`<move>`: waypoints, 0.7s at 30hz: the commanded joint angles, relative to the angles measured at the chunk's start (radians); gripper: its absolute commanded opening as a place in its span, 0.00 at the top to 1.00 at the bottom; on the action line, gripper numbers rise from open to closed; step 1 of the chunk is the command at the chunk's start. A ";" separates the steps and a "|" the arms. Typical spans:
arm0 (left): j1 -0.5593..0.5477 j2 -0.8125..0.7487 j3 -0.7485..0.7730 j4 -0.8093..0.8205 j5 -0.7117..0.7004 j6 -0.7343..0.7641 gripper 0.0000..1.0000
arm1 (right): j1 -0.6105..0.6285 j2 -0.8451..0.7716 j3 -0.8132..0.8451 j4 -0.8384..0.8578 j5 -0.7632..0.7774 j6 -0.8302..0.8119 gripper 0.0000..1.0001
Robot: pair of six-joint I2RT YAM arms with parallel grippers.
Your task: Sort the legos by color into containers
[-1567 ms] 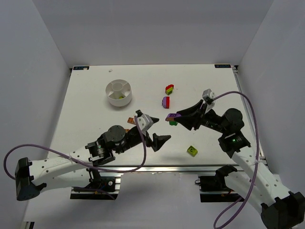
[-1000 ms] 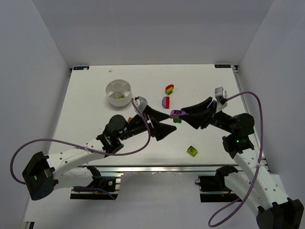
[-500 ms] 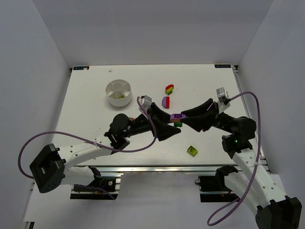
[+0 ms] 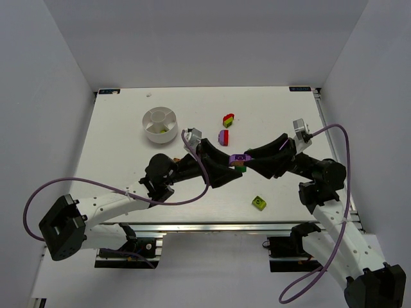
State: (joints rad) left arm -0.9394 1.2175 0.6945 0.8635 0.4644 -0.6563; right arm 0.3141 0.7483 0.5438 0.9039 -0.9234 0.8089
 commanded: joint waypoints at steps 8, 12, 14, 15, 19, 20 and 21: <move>0.001 0.016 0.003 0.057 0.028 -0.029 0.40 | -0.007 -0.010 -0.019 0.147 -0.006 0.058 1.00; 0.001 0.031 0.008 0.063 0.033 -0.037 0.44 | -0.006 -0.018 -0.024 0.156 -0.002 0.053 1.00; 0.001 0.034 0.010 0.063 0.031 -0.037 0.47 | -0.006 -0.018 -0.028 0.158 -0.002 0.053 1.00; 0.001 0.037 0.010 0.065 0.031 -0.039 0.49 | -0.006 -0.020 -0.028 0.162 0.000 0.050 1.00; 0.001 0.042 0.014 0.065 0.034 -0.040 0.57 | -0.006 -0.029 -0.031 0.161 0.009 0.033 1.00; 0.001 0.042 0.014 0.063 0.034 -0.040 0.60 | -0.006 -0.032 -0.031 0.158 0.009 0.029 1.00; 0.002 0.040 0.014 0.062 0.036 -0.039 0.66 | -0.006 -0.035 -0.033 0.158 0.011 0.024 1.00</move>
State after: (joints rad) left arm -0.9394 1.2621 0.6949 0.9134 0.4904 -0.6914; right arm 0.3122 0.7364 0.5083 0.9977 -0.9230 0.8536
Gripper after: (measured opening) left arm 0.480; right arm 0.429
